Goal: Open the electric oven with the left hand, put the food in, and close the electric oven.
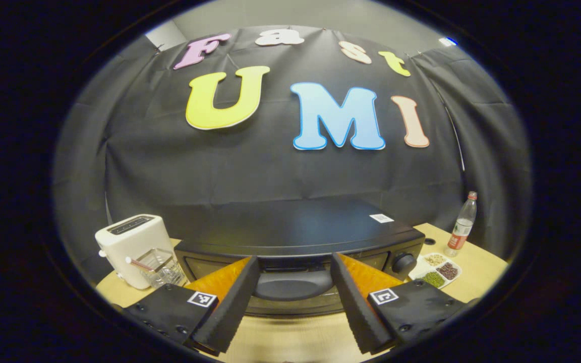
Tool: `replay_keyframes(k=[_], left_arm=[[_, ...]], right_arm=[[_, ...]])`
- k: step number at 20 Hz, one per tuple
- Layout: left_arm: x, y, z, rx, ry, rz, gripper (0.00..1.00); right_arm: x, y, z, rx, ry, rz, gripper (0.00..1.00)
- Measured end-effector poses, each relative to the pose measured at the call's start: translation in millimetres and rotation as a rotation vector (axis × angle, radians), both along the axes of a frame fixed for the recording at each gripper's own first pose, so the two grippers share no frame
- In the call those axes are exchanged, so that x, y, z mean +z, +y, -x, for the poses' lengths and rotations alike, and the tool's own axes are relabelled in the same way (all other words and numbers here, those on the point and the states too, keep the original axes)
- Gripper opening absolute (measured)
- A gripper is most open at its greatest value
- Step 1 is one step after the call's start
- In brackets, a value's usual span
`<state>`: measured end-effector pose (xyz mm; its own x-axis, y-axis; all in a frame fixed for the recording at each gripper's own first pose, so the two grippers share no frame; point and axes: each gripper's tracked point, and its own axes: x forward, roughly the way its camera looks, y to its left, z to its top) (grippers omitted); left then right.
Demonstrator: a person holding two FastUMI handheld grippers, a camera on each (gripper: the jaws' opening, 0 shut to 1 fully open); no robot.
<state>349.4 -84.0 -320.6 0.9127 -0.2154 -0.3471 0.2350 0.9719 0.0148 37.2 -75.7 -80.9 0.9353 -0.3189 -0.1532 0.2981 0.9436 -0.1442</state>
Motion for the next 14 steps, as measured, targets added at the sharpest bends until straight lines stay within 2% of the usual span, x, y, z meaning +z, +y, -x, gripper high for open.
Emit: replay_keyframes(k=[1, 2, 6, 8, 14], left_arm=[[0, 1, 3, 0.002, 0.008, 0.005, 0.99], [0, 1, 7, -0.001, 0.011, 0.005, 0.95], [-2, 5, 36, -0.004, 0.022, -0.004, 0.99], [-5, 9, 52, -0.008, 0.028, -0.014, 0.95], [-23, 16, 90, -0.013, 0.077, 0.004, 0.95]], right_arm=[[-1, 3, -1, 0.010, 0.002, 0.001, 0.95], [0, 5, -2, 0.018, 0.002, -0.001, 0.95], [3, 11, -7, 0.038, -0.015, -0.009, 0.95], [3, 11, -6, 0.048, -0.018, -0.010, 0.95], [1, 14, -2, 0.067, -0.009, -0.018, 0.95]])
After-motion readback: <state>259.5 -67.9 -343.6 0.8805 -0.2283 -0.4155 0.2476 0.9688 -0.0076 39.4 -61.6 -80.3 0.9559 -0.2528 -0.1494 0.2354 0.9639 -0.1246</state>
